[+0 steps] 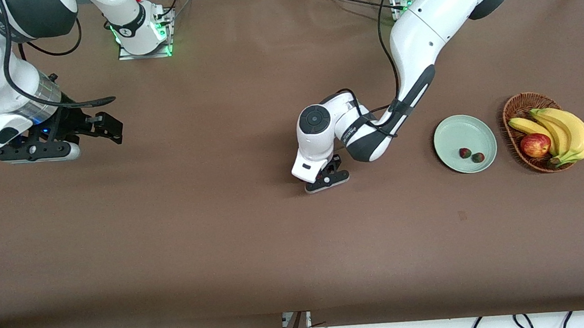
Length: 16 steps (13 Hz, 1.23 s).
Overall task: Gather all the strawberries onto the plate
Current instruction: 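Carry the third strawberry to the plate and open the left gripper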
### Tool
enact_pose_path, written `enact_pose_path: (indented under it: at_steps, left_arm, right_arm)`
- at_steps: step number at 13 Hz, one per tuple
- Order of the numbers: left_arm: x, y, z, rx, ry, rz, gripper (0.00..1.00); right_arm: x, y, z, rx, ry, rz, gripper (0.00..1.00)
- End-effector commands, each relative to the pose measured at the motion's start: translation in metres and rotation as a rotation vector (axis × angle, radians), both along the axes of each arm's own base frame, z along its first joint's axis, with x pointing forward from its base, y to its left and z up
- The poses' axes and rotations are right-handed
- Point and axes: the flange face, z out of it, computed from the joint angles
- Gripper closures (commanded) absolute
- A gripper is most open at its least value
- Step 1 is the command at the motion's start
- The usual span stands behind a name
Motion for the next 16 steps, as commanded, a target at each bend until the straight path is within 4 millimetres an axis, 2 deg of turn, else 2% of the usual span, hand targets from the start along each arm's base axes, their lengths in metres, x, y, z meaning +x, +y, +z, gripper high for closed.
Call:
enact_pose_path:
  at_steps: [1, 3, 5, 6, 8, 10, 13, 16]
  left_arm:
    - [0.001, -0.005, 0.004, -0.007, 0.017, 0.033, 0.64]
    - [0.0, -0.007, 0.007, -0.008, 0.014, 0.037, 0.64]
    - [0.0, -0.007, 0.009, -0.009, 0.016, 0.038, 0.67]
    - [0.003, -0.006, 0.017, -0.016, 0.018, 0.045, 0.67]
    - [0.01, 0.01, 0.031, -0.005, 0.079, 0.046, 0.68]
    - [0.04, 0.054, 0.078, -0.071, 0.108, 0.05, 0.68]
    - [0.071, 0.139, 0.125, -0.123, 0.189, 0.056, 0.68]
    - [0.08, 0.233, 0.133, -0.118, 0.22, -0.002, 0.68]
  right_arm:
    - [0.002, -0.003, 0.018, -0.024, -0.015, 0.014, 0.0]
    - [0.002, -0.005, 0.03, -0.04, -0.026, 0.015, 0.0]
    - [0.003, -0.006, 0.03, -0.044, -0.028, 0.007, 0.0]
    - [0.003, -0.005, 0.03, -0.035, -0.026, 0.008, 0.0]
    - [0.003, -0.003, 0.03, -0.035, -0.026, 0.005, 0.0]
    - [0.003, -0.006, 0.03, -0.035, -0.026, -0.004, 0.0]
    - [0.007, -0.021, 0.025, -0.035, -0.016, -0.032, 0.0]
    - [0.007, -0.02, 0.025, -0.035, -0.017, -0.03, 0.0]
